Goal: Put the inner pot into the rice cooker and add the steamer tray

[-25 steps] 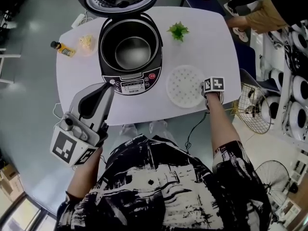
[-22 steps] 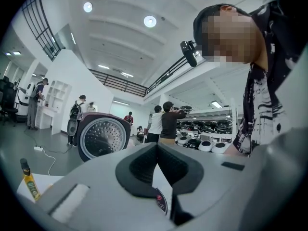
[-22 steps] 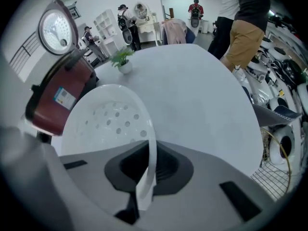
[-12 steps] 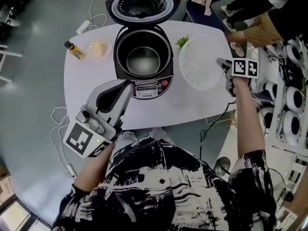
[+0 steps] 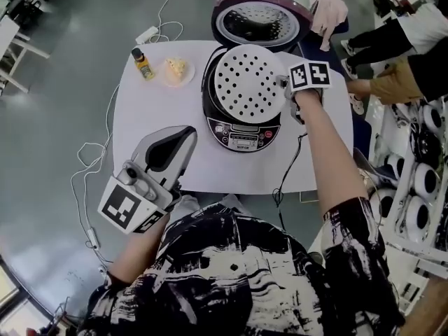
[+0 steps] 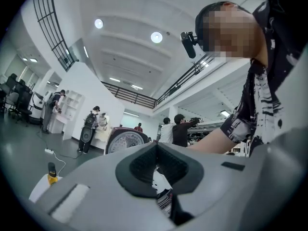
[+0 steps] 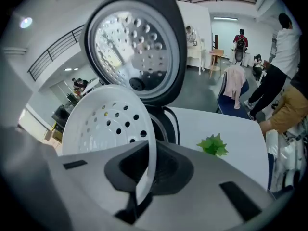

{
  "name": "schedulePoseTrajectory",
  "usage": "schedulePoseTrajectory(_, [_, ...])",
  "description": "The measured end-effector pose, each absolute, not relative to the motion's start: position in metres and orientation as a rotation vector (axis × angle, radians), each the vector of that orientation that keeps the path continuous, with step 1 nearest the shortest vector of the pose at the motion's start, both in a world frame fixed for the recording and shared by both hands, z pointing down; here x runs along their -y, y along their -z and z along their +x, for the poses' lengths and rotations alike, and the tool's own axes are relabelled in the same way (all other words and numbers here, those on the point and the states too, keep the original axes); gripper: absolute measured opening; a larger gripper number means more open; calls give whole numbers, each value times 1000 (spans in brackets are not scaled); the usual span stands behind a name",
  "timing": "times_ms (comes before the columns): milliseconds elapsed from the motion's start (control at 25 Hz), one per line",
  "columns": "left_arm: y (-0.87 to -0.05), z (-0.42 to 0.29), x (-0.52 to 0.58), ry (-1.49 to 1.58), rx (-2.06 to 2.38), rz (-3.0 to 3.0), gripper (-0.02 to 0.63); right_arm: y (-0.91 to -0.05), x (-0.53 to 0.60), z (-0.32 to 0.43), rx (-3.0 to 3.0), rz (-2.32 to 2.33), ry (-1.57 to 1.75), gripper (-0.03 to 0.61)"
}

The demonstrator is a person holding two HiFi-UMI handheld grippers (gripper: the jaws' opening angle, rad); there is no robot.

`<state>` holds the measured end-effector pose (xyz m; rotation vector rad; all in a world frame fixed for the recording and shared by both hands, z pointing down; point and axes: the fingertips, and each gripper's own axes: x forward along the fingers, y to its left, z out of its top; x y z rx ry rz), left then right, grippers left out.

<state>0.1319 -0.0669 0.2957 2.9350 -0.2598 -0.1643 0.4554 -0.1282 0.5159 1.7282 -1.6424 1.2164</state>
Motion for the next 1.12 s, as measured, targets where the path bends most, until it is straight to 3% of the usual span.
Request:
schedulePoseTrajectory(480, [-299, 74, 85, 179, 406, 2911, 5, -557, 131, 452, 1343, 1692, -1029, 2])
schedulePoseTrajectory(1120, [-290, 86, 76, 147, 327, 2934, 5, -556, 129, 444, 1378, 1601, -740, 46])
